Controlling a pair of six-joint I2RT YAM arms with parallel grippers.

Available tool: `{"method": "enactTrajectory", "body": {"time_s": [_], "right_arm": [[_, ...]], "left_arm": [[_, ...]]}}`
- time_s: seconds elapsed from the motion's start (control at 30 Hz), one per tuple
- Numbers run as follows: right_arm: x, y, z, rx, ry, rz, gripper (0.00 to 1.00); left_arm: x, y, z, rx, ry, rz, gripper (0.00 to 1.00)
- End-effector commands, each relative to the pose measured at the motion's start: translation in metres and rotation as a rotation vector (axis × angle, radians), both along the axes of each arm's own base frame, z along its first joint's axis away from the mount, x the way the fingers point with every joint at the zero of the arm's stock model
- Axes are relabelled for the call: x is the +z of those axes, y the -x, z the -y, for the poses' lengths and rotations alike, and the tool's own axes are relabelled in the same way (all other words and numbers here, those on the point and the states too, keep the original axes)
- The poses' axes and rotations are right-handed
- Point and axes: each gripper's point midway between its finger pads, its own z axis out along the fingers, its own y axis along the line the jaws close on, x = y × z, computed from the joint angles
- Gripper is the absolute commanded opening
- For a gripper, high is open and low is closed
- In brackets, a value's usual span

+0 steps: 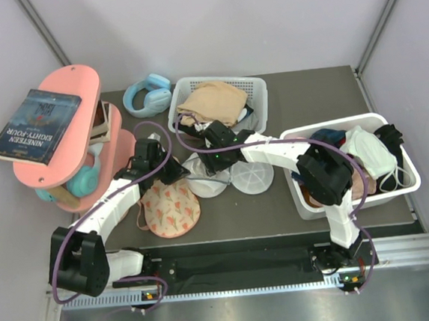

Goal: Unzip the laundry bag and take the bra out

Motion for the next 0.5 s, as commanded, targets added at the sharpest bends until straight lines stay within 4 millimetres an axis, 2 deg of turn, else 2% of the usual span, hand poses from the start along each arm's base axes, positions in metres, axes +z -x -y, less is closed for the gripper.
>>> {"method": "enactTrajectory", "body": {"time_s": [0.0, 0.07, 0.1, 0.17, 0.2, 0.23, 0.33, 0.43, 0.47], "right_arm": [[-0.001, 0.003, -0.008, 0.007, -0.014, 0.0, 0.62], [-0.006, 0.008, -0.008, 0.015, -0.021, -0.019, 0.5], [-0.005, 0.01, -0.011, 0.025, -0.037, -0.028, 0.38], [-0.003, 0.012, -0.016, 0.041, -0.057, -0.037, 0.21], [0.0, 0.012, -0.017, 0.045, -0.066, -0.04, 0.05], [0.005, 0.011, -0.021, 0.055, -0.078, -0.036, 0.0], [0.025, 0.01, -0.027, 0.069, -0.122, -0.011, 0.0], [0.053, 0.011, -0.032, 0.088, -0.186, 0.022, 0.0], [0.068, 0.013, -0.033, 0.096, -0.217, 0.037, 0.0]], "left_arm": [[0.014, -0.005, 0.005, -0.006, 0.025, 0.06, 0.0], [0.016, -0.006, 0.005, -0.006, 0.025, 0.065, 0.0], [0.015, -0.006, 0.005, -0.006, 0.024, 0.064, 0.0], [0.014, -0.006, 0.006, -0.006, 0.024, 0.06, 0.0], [0.015, -0.006, 0.006, -0.007, 0.026, 0.061, 0.0], [0.015, -0.007, 0.007, -0.006, 0.027, 0.061, 0.0], [0.016, -0.008, 0.009, -0.009, 0.031, 0.059, 0.0], [0.015, -0.011, 0.014, -0.02, 0.034, 0.053, 0.0], [0.017, -0.013, 0.015, -0.022, 0.035, 0.057, 0.0]]}}
